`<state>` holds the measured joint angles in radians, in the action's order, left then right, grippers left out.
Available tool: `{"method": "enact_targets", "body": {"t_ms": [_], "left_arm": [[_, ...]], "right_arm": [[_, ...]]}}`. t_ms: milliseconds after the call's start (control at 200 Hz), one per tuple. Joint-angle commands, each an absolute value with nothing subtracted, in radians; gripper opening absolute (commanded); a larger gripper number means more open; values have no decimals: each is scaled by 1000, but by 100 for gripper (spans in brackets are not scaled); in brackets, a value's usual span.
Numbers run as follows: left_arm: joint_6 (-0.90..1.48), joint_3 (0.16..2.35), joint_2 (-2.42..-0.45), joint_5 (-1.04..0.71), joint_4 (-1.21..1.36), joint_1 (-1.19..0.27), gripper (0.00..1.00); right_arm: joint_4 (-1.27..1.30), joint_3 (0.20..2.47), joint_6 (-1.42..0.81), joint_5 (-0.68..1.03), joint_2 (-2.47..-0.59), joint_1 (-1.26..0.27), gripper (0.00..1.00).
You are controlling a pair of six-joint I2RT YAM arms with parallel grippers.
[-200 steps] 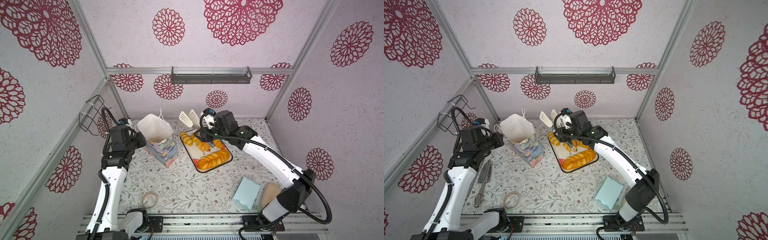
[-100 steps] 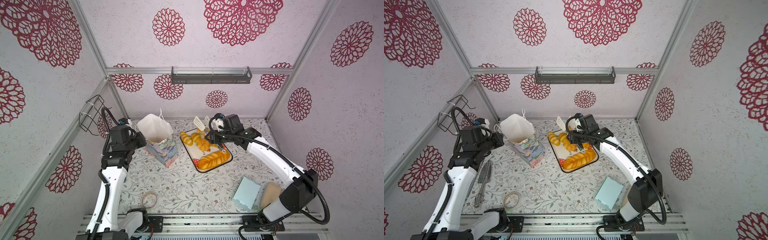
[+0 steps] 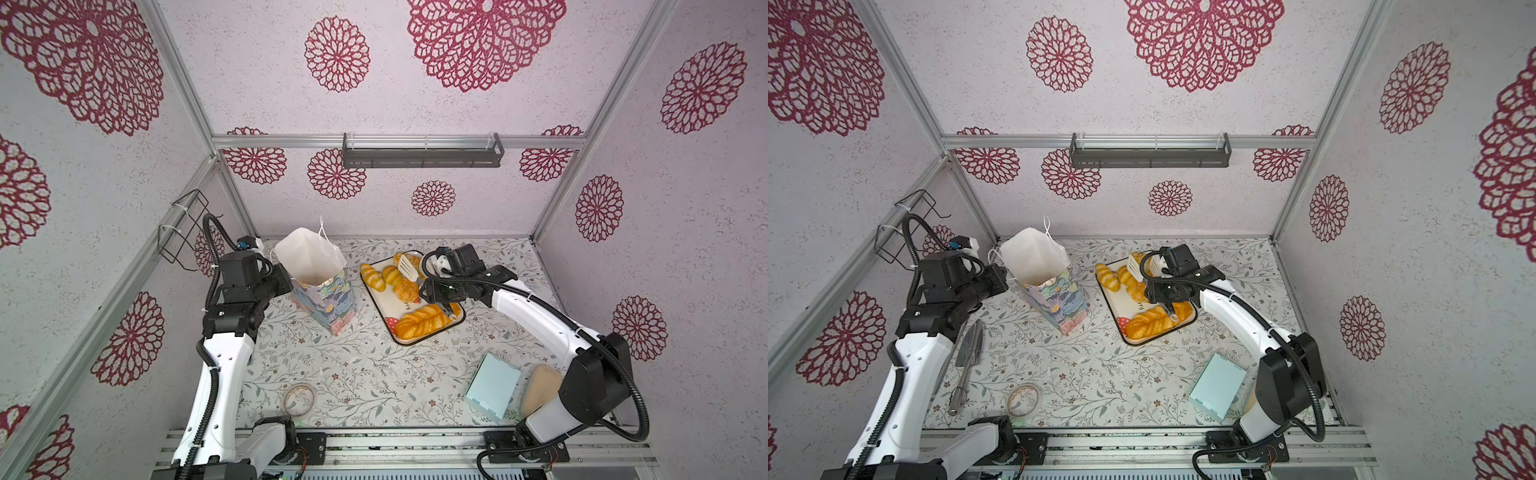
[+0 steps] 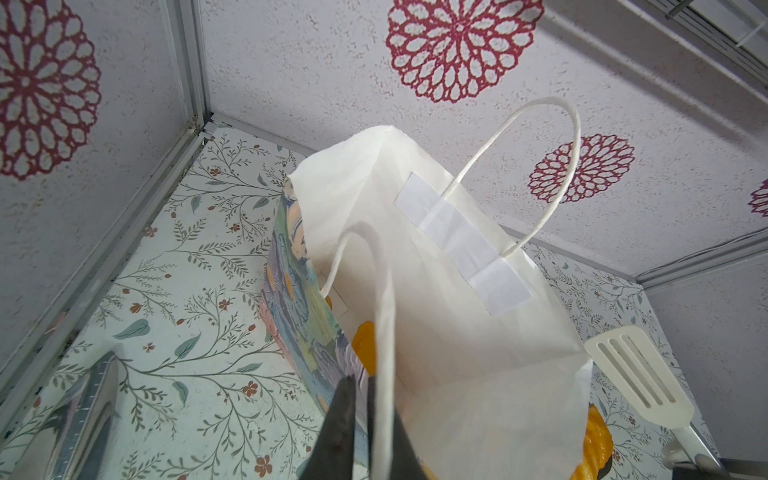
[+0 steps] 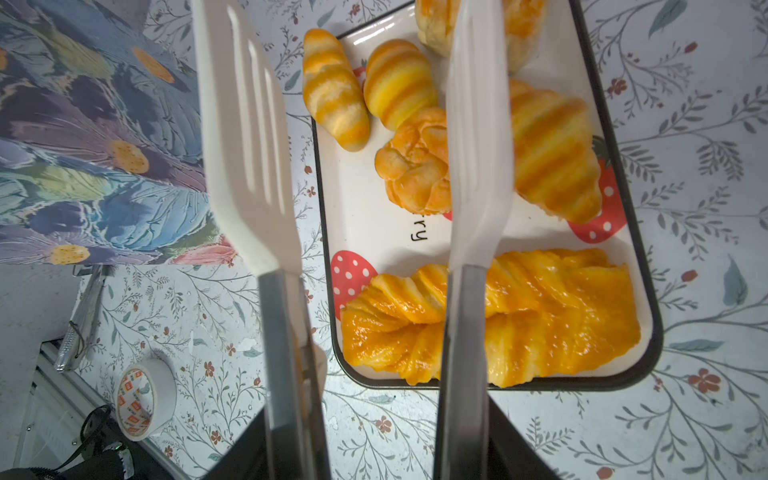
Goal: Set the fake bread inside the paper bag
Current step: 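Lower the open tongs toward the twisted loaf nearest the robot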
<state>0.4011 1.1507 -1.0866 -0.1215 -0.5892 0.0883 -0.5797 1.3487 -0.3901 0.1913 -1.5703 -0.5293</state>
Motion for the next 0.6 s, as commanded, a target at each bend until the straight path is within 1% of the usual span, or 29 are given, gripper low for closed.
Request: {"method": "enact_targets", "body": {"t_ms": [0,595], "left_arm": [[403,1143,-1075,-115,-579,97,12],[403,1143,-1074,-117,-580,96,12]], "right_arm": [[-535,1344,-416,218,-1528,-514,58],[-501,1255,-428,253,-1571,-505,59]]}}
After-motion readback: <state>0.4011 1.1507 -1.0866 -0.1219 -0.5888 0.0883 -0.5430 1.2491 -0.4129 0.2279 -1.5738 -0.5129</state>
